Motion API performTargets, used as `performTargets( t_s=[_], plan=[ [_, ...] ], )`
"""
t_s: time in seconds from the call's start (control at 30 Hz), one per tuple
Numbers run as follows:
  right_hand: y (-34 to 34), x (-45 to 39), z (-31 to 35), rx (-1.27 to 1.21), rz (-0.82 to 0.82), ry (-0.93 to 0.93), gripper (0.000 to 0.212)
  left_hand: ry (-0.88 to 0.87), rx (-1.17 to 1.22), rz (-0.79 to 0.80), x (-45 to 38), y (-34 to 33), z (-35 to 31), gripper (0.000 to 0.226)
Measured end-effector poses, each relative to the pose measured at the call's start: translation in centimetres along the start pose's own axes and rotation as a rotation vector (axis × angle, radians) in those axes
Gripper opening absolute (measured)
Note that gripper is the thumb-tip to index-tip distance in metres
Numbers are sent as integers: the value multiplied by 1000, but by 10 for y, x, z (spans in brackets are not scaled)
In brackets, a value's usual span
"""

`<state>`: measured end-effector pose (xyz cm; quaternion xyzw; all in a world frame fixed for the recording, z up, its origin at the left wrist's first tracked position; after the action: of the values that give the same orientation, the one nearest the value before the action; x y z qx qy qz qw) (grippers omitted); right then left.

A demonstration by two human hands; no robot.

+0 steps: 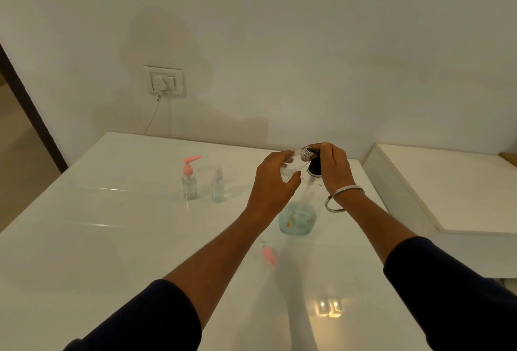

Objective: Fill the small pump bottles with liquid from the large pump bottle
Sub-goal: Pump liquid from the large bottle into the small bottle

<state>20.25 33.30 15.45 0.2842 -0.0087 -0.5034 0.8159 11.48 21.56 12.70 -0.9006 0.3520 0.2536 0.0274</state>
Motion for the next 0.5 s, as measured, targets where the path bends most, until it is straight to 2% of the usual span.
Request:
performTargets(
  t_s=[0.37, 0.5],
  plan=[
    [6, -3, 14, 70, 64, 57, 38, -28, 9, 1, 1, 3, -11, 41],
    [9, 1, 11, 41, 31, 35, 38, -44, 11, 4, 0, 2, -14, 41]
  ],
)
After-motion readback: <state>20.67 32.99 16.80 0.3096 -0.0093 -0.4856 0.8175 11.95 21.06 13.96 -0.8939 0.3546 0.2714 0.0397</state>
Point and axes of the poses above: each hand's wrist, its own x-axis away from the middle knuckle, its own y-axis out of the back of the hand, z = x × y, the point moved 7 cm from there along -x, towards the middle knuckle, and after that the axes turned 10 degrees about x, right-handed, at the moved point
